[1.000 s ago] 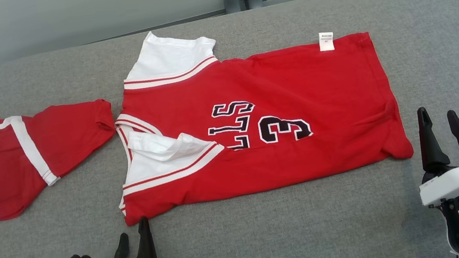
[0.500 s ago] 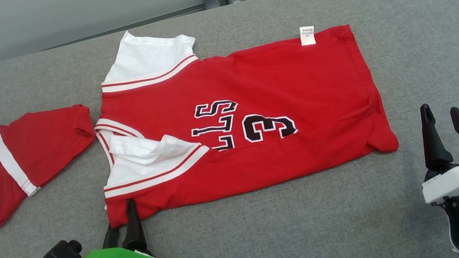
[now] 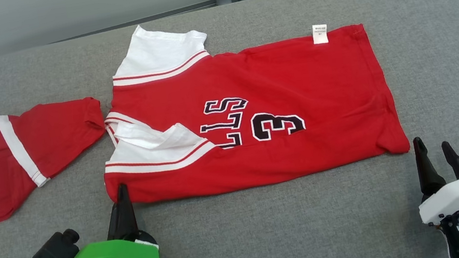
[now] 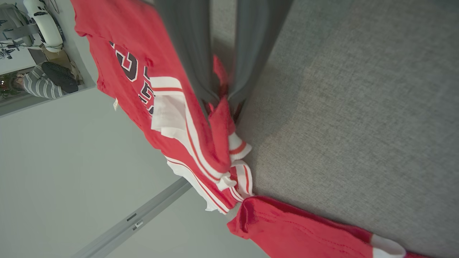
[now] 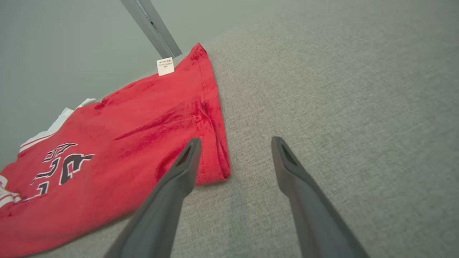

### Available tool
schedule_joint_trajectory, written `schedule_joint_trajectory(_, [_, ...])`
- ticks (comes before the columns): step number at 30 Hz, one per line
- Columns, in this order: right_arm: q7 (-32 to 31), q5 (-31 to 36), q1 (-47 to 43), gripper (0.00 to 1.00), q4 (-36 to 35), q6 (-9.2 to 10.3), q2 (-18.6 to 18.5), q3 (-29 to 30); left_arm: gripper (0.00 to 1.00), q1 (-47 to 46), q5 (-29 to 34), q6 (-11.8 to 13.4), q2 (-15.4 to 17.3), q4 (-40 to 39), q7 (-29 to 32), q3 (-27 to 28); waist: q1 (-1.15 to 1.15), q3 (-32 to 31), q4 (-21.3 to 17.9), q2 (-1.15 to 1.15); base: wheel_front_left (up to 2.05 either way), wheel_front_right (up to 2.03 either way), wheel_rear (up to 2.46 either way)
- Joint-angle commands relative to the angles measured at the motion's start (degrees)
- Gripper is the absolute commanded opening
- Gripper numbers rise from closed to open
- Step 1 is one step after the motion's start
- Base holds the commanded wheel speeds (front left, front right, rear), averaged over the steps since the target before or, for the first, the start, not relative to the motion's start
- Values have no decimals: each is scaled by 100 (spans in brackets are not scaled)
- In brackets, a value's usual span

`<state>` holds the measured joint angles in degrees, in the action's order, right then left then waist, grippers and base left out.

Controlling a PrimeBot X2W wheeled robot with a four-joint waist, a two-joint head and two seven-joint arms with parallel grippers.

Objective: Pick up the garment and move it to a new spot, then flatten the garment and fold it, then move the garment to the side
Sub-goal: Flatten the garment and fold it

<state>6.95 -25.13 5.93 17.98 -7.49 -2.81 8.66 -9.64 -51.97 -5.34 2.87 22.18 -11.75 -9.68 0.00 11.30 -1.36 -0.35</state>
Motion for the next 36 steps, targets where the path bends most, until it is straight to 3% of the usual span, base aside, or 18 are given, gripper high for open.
schedule_joint_trajectory(1, [-57, -27, 49, 100, 79, 0, -18, 17, 0, 69, 3, 38, 20, -75, -29, -23, 0, 11, 34, 35, 0, 0, 0])
schedule_joint_trajectory(15, [-456, -180, 792, 100, 1283, 0, -9, -246, 0, 168, 86, 253, 19, -630, 47, -251, 0, 60, 137, 35, 0, 0, 0])
schedule_joint_trajectory(16, [-443, -192, 851, 90, 1372, 0, -6, -274, 0, 163, 93, 266, 24, -644, 54, -255, 0, 60, 142, 35, 0, 0, 0])
schedule_joint_trajectory(17, [-436, -238, 913, 54, 1452, 0, -7, -307, 0, 160, 100, 276, 28, -655, 63, -260, 0, 60, 147, 35, 0, 0, 0])
schedule_joint_trajectory(19, [-439, -318, 1013, 21, 1601, 0, -6, -354, 0, 159, 113, 282, 36, -673, 69, -274, 0, 54, 156, 35, 0, 0, 0])
schedule_joint_trajectory(20, [-446, -341, 1050, 0, 1663, 0, -4, -375, 0, 161, 116, 287, 38, -679, 74, -282, 0, 47, 162, 35, 0, 0, 0])
schedule_joint_trajectory(27, [-174, -430, 1021, 0, 1404, 0, -24, -260, 0, 288, 168, 305, 106, -844, 63, -340, 0, -49, 171, 35, 0, 0, 0])
schedule_joint_trajectory(36, [-735, -237, -17, 0, -64, 1, -24, 256, 0, 1060, 203, 480, 187, -1474, 103, -423, 0, -173, 102, 35, 0, 0, 0])
